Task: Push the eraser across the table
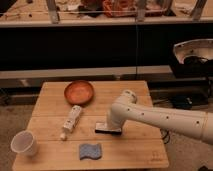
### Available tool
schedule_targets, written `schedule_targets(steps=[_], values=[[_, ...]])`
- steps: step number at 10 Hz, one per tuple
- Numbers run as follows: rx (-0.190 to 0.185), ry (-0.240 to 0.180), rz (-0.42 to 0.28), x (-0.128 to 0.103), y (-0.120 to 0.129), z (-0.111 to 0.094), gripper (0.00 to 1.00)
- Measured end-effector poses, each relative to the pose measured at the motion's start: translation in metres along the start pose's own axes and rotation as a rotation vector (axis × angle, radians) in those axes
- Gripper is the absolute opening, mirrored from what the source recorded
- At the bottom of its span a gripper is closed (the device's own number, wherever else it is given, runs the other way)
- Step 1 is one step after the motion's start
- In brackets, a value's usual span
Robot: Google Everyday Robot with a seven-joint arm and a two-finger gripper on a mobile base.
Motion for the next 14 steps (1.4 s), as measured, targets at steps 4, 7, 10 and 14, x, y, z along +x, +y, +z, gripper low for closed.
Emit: schedule_targets(steps=[4, 7, 10, 14], values=[[-0.002, -0.018, -0.027, 0.015, -0.015, 0.002, 0.0], [-0.009, -0.026, -0.035, 0.023, -0.021, 0.001, 0.0], [-0.008, -0.037, -0.041, 0.038, -0.036, -0.001, 0.0], [-0.03, -0.022, -0.082, 0.04, -0.047, 0.001, 0.0]])
